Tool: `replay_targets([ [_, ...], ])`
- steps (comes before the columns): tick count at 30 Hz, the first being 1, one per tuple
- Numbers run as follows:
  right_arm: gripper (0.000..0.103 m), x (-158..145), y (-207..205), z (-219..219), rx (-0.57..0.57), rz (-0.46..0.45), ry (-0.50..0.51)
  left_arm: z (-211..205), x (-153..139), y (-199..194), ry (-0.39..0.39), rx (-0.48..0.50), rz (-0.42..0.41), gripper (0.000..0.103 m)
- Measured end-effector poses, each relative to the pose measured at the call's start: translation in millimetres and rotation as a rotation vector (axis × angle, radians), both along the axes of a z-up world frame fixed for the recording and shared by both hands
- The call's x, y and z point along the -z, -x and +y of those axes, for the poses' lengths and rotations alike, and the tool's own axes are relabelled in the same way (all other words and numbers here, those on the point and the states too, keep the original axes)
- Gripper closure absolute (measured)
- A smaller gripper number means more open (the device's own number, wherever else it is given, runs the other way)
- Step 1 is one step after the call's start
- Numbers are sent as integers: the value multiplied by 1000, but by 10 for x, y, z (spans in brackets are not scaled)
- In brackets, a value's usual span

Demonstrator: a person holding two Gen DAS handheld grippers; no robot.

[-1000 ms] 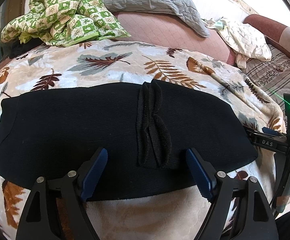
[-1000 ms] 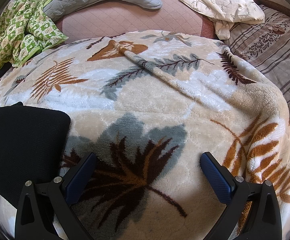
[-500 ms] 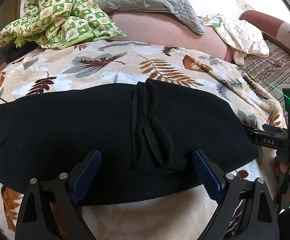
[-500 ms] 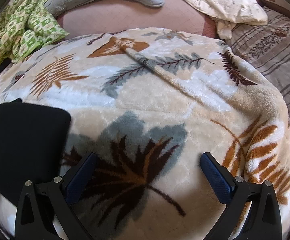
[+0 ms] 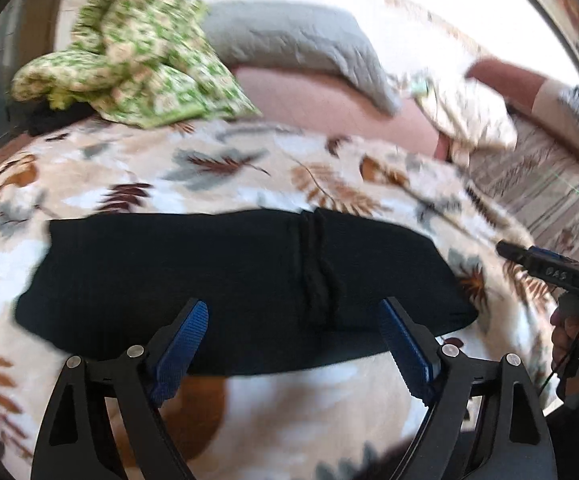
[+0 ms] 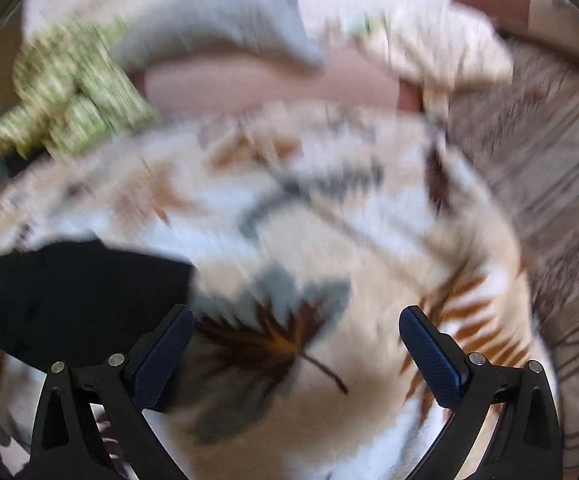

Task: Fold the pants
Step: 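Close the left tool on one end of the folded pants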

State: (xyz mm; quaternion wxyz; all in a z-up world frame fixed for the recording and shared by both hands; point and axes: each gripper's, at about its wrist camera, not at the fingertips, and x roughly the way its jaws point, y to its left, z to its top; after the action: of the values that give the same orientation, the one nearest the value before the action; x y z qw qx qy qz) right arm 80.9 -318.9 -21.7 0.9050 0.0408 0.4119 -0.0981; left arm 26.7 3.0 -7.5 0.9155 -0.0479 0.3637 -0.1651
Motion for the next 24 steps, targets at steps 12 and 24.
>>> replay_targets([
  [12, 0, -265, 104, 606, -278, -187, -73, 2058, 372, 259, 682, -349, 201, 15],
  [24, 0, -251, 116, 634, -285, -186, -91, 2171, 691, -129, 845, -472, 197, 29],
])
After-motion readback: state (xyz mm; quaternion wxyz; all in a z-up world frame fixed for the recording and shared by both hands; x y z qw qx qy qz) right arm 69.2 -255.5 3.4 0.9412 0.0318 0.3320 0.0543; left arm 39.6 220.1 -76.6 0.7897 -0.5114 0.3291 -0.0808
